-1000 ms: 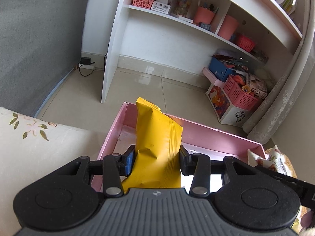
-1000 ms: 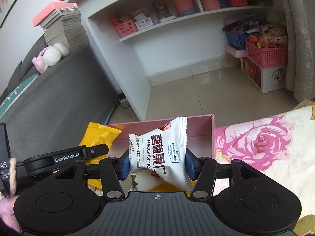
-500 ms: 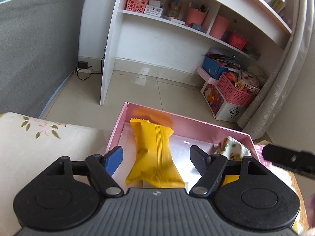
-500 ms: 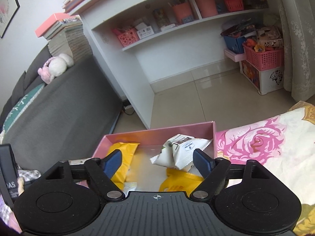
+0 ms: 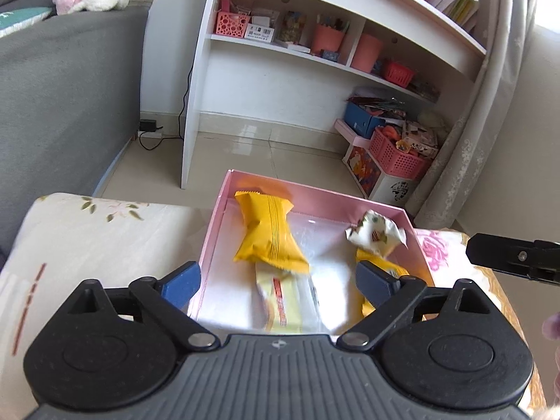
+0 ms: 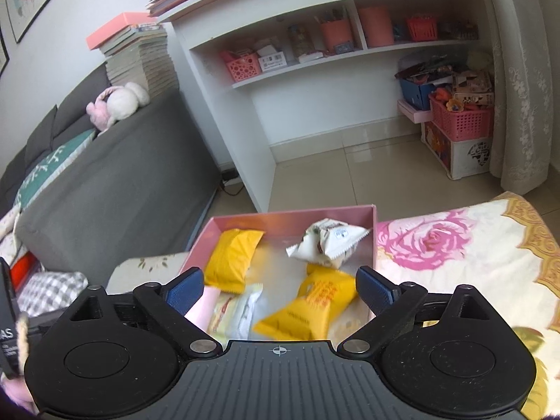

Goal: Organize snacks
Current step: 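Lift both open tools out of the box back toward the pile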

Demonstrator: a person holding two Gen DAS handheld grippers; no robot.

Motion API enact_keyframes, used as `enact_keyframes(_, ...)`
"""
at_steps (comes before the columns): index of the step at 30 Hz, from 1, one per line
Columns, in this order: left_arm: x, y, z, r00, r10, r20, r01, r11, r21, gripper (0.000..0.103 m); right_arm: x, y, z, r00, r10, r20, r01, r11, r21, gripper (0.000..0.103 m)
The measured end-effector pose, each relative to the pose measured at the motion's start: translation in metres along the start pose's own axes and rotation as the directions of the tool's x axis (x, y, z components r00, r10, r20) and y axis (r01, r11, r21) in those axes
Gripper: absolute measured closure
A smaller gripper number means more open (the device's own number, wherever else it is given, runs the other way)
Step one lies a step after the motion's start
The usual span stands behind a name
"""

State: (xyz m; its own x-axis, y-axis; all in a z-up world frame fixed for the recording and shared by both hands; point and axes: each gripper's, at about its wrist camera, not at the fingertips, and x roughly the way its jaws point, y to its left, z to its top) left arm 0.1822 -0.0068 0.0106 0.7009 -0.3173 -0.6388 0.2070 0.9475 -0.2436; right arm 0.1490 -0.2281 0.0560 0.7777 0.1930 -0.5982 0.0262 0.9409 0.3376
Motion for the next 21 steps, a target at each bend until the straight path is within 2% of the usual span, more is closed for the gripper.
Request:
enact_keyframes(8,-0.038,-0.006,-0.018,1.000,0.027,0.001,-0.028,0.999,0.044,0.003,-0.034,0.014,-0.024,1.000,-0.018,0.001,0.018,0.999,-0.037,0.004)
enact_keyframes(15,-0.058,-0.009,-0.038,0.994,0.112,-0.019,-0.109,0.987,0.120,0.001,-0.050,0.025,-0.051,1.000,-0.016,-0.007,0.015,0.997,-0.082,0.004)
enact_keyframes(21,-0.075,0.006,-0.060,0.987,0.153,-0.040,-0.151,0.986,0.066,0.001,-0.058,0.026,-0.081,1.000,-0.013,0.004,0.013,0.996,-0.085,0.004)
